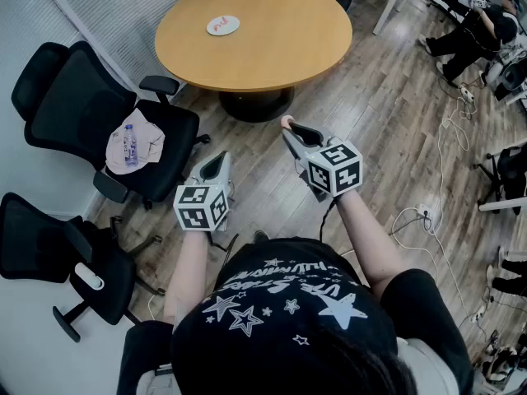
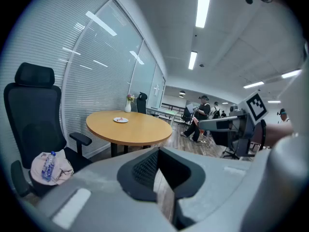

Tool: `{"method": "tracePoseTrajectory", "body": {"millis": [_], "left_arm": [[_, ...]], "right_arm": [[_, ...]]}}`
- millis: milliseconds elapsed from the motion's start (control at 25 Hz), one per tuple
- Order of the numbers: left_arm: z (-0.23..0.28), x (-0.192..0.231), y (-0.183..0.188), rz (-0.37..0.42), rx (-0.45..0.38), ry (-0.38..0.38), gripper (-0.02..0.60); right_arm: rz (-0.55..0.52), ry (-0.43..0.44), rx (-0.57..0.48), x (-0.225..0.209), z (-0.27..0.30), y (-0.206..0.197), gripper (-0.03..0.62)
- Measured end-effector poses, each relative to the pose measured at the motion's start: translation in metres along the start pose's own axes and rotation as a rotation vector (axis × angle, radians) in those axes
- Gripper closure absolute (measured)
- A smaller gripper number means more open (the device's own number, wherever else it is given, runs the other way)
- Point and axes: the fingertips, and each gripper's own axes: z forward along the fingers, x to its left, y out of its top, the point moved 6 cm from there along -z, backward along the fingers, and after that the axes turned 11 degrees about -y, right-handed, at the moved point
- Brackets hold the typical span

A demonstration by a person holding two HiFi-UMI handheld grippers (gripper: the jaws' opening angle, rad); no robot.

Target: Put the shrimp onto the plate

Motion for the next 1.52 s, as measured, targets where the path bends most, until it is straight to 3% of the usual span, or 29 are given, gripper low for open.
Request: {"method": "tracePoseTrajectory", "body": {"millis": [1120, 1520], "left_arm": [[-0.015, 0.04, 0.002, -0.013, -0.035, 0.021, 0.58], [0.0, 0.046, 0.005, -0.018, -0.005, 0.061, 0.58]], "right_arm": [[0.008, 0.0, 0.053, 0.022, 0.026, -0.009, 0.528], [0.047, 0.028, 0.063, -0.008, 0.05, -0.008, 0.528]]}}
